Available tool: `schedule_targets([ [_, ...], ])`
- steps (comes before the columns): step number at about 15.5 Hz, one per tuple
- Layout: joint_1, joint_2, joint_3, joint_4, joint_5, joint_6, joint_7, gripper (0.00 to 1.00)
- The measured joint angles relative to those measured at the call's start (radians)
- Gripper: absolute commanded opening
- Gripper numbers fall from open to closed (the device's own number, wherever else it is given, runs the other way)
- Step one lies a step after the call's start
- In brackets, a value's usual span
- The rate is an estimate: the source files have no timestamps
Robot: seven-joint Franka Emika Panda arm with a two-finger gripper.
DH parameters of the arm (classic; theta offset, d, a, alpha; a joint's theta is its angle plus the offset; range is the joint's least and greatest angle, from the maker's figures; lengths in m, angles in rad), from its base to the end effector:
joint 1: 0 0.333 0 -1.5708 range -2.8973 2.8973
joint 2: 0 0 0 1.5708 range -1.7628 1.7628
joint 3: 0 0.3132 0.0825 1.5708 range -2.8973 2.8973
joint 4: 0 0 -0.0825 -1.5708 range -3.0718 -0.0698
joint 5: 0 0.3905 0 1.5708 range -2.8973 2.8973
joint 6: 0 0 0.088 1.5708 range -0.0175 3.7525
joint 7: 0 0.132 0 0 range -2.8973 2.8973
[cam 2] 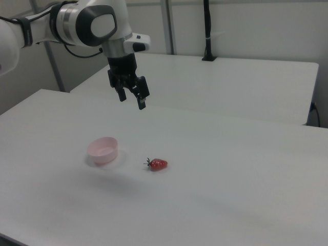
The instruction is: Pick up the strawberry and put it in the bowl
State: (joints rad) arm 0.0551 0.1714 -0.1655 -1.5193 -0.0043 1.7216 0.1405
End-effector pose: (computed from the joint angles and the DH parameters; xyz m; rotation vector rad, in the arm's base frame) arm 0.6208 -0.0621 0.5349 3.0856 -0.3838 0.0524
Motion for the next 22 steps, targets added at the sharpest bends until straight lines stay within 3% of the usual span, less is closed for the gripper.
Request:
schedule_targets([
  [22,0.001,0.008,0.002,0.009,0.0,0.0,-0.063,1.0],
])
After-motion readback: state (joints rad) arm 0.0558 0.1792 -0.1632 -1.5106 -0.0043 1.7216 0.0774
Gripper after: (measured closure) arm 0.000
